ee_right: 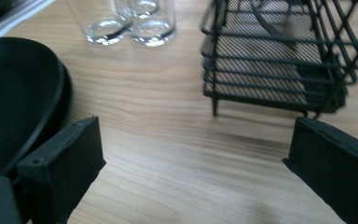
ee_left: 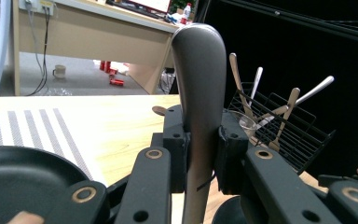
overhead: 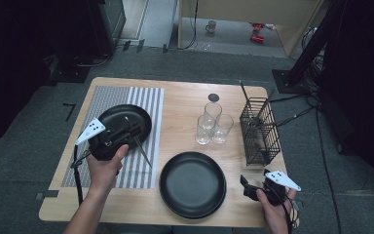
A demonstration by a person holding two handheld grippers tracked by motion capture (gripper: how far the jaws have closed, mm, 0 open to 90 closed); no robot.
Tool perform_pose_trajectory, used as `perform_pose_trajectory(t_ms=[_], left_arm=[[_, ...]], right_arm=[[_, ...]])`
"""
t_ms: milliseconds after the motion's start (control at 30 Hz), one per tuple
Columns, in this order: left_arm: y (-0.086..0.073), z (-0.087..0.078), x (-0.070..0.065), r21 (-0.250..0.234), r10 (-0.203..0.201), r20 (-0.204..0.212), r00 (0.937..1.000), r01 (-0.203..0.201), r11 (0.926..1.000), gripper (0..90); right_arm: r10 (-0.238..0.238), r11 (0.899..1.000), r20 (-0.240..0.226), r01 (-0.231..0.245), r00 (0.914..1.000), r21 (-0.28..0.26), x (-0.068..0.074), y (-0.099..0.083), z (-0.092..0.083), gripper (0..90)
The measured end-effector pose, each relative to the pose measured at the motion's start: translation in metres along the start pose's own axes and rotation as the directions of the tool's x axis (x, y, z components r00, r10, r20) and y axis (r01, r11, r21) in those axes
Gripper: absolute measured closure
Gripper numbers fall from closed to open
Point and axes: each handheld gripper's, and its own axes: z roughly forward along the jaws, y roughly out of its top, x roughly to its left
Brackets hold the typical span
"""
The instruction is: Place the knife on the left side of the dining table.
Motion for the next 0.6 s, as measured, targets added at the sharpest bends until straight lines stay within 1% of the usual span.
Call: perform_pose_trajectory(t_ms=[100,267,433,500,600], left_arm=[[-0.002,0.001,0.001,0.002,-0.003,0.002,1.0,0.002,1.0,78.7],[-0.008,0.002,0.002,0.015,-0.004,0.003,1.0,0.004,0.9999,78.7],[-0.013,-0.001,0.004,0.032,-0.005,-0.003,1.0,0.005,0.9995,78.7],[-0.014,-0.002,0.005,0.038,-0.006,-0.006,1.0,0.006,0.9993,78.7],[-0.017,-0.003,0.008,0.044,-0.008,-0.012,0.9999,0.008,0.999,78.7]], right_arm=[[0.02,1.0,0.021,-0.02,0.9996,0.022,-0.007,-0.003,0.002,3.4],[0.013,0.997,0.069,-0.019,0.9976,0.081,-0.014,-0.006,0.006,3.4],[0.005,0.993,0.072,-0.014,0.9974,0.116,-0.017,-0.007,0.01,3.5],[0.005,0.992,0.073,-0.014,0.9974,0.122,-0.017,-0.007,0.011,3.5],[-0.009,0.988,0.089,-0.005,0.996,0.151,-0.018,-0.009,0.014,3.9]])
